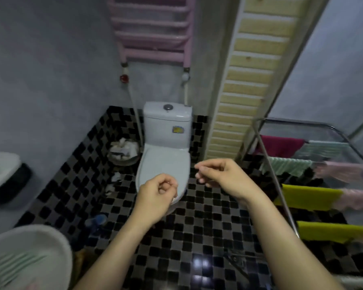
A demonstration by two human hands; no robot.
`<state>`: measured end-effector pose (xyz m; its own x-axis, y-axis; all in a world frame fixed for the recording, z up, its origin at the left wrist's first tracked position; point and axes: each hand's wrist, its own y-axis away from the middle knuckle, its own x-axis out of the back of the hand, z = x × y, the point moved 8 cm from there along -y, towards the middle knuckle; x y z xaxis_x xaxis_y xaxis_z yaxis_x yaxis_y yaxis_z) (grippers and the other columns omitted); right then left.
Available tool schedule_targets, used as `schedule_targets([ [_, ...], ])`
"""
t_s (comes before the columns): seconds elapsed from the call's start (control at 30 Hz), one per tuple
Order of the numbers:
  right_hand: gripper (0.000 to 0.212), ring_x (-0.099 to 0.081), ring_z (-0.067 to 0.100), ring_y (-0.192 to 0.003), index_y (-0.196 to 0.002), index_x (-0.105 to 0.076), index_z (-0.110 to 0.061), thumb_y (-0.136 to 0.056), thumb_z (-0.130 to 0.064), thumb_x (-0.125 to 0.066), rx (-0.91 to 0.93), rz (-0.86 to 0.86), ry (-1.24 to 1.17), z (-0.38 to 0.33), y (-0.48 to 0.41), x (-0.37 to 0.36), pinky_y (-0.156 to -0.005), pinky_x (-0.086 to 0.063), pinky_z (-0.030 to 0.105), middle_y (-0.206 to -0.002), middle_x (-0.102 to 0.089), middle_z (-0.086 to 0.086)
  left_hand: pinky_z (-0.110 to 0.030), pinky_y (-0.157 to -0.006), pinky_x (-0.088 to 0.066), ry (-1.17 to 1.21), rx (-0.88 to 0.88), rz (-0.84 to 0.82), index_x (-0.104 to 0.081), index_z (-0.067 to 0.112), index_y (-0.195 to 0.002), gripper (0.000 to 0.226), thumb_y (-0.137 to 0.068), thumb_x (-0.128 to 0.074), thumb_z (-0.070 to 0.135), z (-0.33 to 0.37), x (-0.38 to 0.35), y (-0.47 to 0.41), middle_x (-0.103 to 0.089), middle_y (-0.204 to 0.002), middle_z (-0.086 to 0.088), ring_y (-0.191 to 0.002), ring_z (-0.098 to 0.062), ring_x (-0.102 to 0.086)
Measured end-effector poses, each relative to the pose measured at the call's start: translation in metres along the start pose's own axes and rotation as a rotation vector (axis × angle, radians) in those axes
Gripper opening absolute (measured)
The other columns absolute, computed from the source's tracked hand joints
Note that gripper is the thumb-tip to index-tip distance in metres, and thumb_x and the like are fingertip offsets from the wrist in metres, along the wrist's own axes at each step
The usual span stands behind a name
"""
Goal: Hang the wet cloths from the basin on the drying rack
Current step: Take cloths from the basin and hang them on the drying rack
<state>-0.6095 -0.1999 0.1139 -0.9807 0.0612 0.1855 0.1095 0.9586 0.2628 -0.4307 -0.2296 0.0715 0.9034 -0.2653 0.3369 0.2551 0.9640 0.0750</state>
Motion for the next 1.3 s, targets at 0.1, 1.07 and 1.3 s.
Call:
schedule_targets([
  [0.1, 0.018, -0.065, 0.012, -0.072, -0.106, -0.069, -0.005, -0.096, -0.012, -0.055, -0.081, -0.149, -0.294, -0.001, -0.007, -0.063, -0.063, -0.054, 0.017, -0.086, -0.071, 0.009, -0.029, -0.063, -0.049, 0.115, 0.080, 0.097, -0.062, 0.015, -0.079, 0.017, -0.092, -0.055, 0.008, -0.017, 0.046, 0.021, -0.066, -0.061, -0.003, -0.056, -0.013, -0.058],
  [1.07, 0.027, -0.064, 0.021, -0.083, -0.120, -0.061, -0.016, -0.094, -0.015, -0.053, -0.797, -0.716, -0.023, 0.207, 0.042, -0.555, -0.067, -0.055, 0.032, -0.103, -0.068, 0.008, -0.033, -0.108, -0.035, -0.624, 0.819, -0.120, -0.061, 0.018, -0.125, 0.039, -0.087, -0.052, 0.019, -0.401, 0.246, 0.251, -0.050, -0.138, -0.007, -0.128, -0.028, -0.043],
  [1.3, 0.022, -0.058, 0.016, -0.058, -0.095, -0.068, -0.011, -0.093, -0.007, -0.046, -0.896, -0.722, 0.036, 0.246, 0.048, -0.584, -0.066, -0.045, 0.031, -0.064, -0.067, 0.004, -0.035, -0.085, -0.053, -0.023, 0.735, 0.365, -0.074, 0.012, -0.100, 0.025, -0.083, -0.059, 0.004, -0.405, 0.286, 0.239, -0.073, -0.102, -0.009, -0.098, -0.026, -0.067],
])
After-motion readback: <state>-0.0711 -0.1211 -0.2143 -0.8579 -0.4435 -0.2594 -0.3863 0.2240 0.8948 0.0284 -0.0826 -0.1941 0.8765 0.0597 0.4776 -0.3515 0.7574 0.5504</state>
